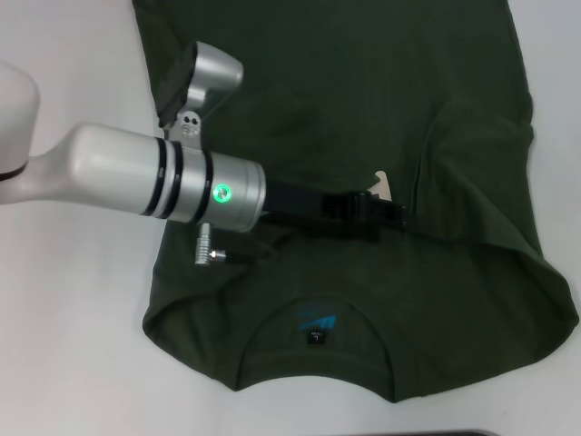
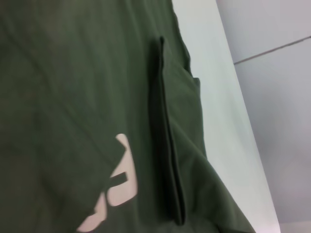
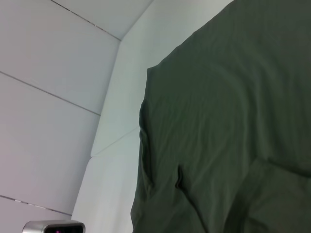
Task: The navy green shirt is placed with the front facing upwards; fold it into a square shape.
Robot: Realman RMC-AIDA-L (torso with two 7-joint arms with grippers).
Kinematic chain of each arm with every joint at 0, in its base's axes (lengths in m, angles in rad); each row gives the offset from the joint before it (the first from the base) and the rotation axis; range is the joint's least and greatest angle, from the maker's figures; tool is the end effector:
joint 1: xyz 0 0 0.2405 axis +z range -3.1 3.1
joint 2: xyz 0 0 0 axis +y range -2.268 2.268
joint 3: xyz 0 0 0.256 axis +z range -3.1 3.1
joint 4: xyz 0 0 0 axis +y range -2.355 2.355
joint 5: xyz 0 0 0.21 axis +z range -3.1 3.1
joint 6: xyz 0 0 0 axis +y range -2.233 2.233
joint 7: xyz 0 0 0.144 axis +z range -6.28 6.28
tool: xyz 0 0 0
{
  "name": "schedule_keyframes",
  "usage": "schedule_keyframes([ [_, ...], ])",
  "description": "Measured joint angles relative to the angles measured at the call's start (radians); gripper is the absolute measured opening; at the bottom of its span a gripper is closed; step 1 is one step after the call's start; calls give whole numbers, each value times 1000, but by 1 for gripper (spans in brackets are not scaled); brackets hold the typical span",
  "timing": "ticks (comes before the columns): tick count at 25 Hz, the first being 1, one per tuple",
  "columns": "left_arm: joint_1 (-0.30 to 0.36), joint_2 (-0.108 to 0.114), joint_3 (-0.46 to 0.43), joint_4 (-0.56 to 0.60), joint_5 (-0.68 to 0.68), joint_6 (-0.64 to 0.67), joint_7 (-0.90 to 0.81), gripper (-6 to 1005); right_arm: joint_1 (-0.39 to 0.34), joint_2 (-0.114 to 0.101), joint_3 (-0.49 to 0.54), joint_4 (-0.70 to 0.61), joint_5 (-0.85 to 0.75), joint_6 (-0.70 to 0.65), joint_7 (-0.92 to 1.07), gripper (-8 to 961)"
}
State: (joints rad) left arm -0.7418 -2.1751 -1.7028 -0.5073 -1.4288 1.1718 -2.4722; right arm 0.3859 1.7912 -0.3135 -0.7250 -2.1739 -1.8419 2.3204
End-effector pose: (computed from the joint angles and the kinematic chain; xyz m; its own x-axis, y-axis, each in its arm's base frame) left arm -0.1663 0.3275 -0.1371 0.2717 0.9575 0.0972 0.9262 -0.2876 0.2438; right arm 0.3508 0.2781 0.1615 0.0309 -0.8373 -0.5458 -0.9722 -0.1521 0.1782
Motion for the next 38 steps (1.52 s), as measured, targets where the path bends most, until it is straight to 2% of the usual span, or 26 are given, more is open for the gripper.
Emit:
schedule_keyframes([
  [6,-27,0,153,-1,-122,-91,-10,636,2,2,2,5,0,1,0,633],
  [13,-63,0,272,3,-180,-210,-41,628,4,2,7,6,0,1,0,633],
  [23,-84,0,346,-4,-198,-277,-67,618,6,2,9,7,5,1,0,634],
  [30,-108,0,443,-1,-277,-333,-68,610,7,2,10,7,6,1,1,634],
  [38,-121,0,477,-2,-297,-350,-72,602,7,2,13,7,6,1,2,633],
])
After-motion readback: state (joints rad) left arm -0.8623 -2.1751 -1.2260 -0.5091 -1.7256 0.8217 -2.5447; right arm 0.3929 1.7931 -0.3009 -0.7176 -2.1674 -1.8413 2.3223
